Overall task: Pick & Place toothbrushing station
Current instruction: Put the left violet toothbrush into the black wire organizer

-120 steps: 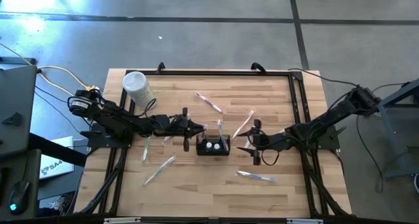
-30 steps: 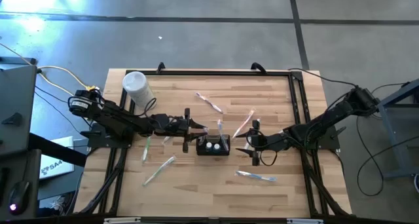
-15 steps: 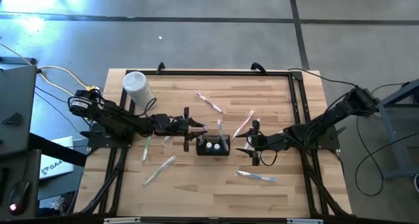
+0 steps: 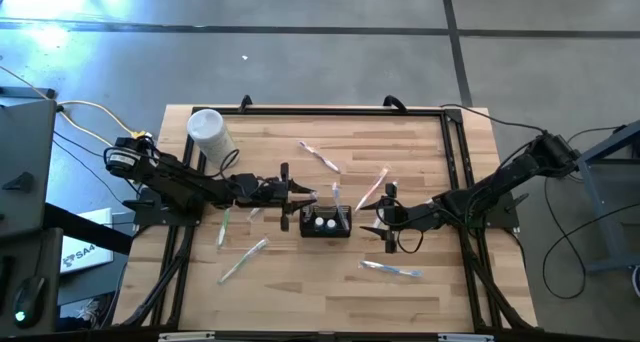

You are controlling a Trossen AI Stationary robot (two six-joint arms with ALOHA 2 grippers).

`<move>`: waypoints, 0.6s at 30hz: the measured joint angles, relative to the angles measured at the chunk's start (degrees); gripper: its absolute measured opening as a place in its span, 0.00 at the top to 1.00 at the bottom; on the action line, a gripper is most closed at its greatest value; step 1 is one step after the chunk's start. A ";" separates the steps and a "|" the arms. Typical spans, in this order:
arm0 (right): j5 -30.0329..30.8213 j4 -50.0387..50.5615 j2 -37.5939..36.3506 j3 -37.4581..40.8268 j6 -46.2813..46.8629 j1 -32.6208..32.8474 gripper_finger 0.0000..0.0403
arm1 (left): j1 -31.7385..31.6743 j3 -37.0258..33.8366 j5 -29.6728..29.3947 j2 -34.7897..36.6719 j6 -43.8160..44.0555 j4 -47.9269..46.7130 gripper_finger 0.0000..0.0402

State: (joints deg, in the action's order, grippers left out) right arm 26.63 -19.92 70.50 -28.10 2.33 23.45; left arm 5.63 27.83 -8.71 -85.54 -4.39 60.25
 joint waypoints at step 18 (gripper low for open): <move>0.00 -0.02 0.00 0.00 0.02 0.02 0.43 | 0.00 0.00 0.60 0.00 -0.20 0.28 0.61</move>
State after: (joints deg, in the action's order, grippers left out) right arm 26.63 -19.94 70.50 -28.10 2.34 23.46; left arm 5.63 27.83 -8.11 -85.54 -4.58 60.53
